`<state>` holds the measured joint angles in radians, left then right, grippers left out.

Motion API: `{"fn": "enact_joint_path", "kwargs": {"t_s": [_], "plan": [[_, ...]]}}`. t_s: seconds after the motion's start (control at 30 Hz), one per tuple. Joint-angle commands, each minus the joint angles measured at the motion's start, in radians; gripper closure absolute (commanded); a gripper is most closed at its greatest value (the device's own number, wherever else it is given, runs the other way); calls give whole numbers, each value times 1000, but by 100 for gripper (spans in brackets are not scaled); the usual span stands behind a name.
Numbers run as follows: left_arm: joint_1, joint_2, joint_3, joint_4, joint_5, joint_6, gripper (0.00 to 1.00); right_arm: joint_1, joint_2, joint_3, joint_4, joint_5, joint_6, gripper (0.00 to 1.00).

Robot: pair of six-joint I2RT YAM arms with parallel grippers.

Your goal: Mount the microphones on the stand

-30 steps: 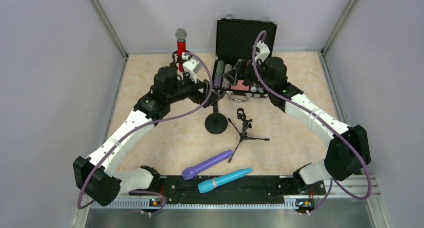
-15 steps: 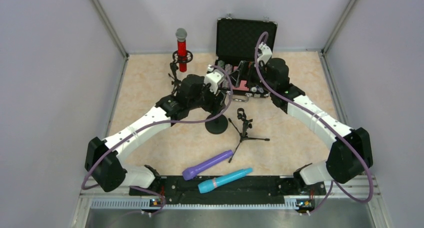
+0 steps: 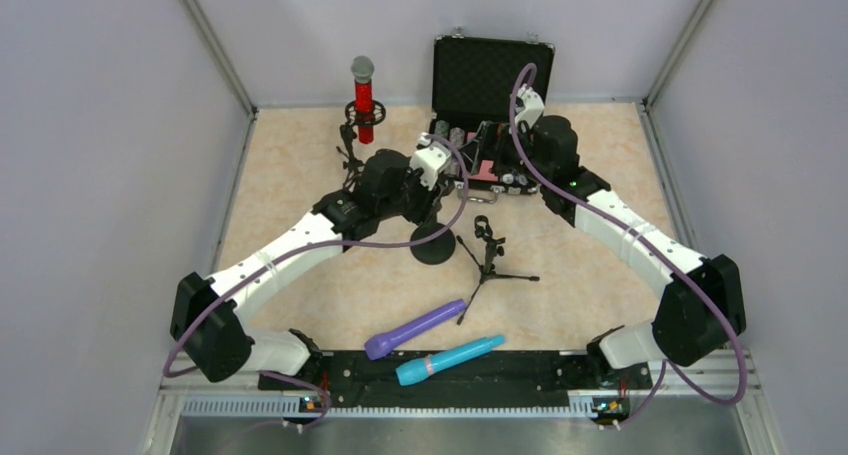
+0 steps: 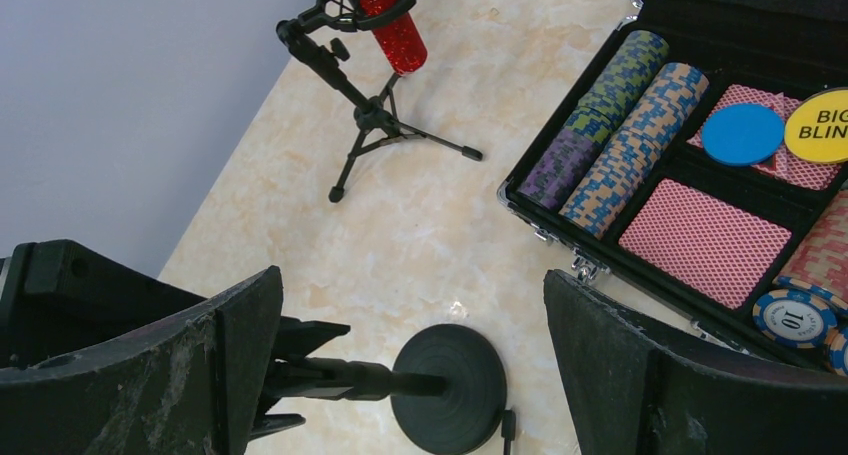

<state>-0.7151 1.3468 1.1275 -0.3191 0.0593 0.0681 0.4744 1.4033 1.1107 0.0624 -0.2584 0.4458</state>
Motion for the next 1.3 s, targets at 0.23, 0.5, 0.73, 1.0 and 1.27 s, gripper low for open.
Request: {"fn": "enact_joint_path", "kwargs": {"t_s": [0.23,0.5,0.73,1.0,1.27], "plan": [[24,-34,7,18,-9,135,76,-13,-38,0,27,5,-16,1],[156,-82,-6,8,181,158,76,-14,-29,-1,37,-4,-12,1],[199,-84,-14,-18,266,186,70,-14,-13,2,48,-20,-5,1],[205,-78,-22,-3,261,199,40,-14,-5,5,39,-17,-4,1],[206,-122,-23,79,255,180,17,-14,-12,4,39,-20,-6,1]]}}
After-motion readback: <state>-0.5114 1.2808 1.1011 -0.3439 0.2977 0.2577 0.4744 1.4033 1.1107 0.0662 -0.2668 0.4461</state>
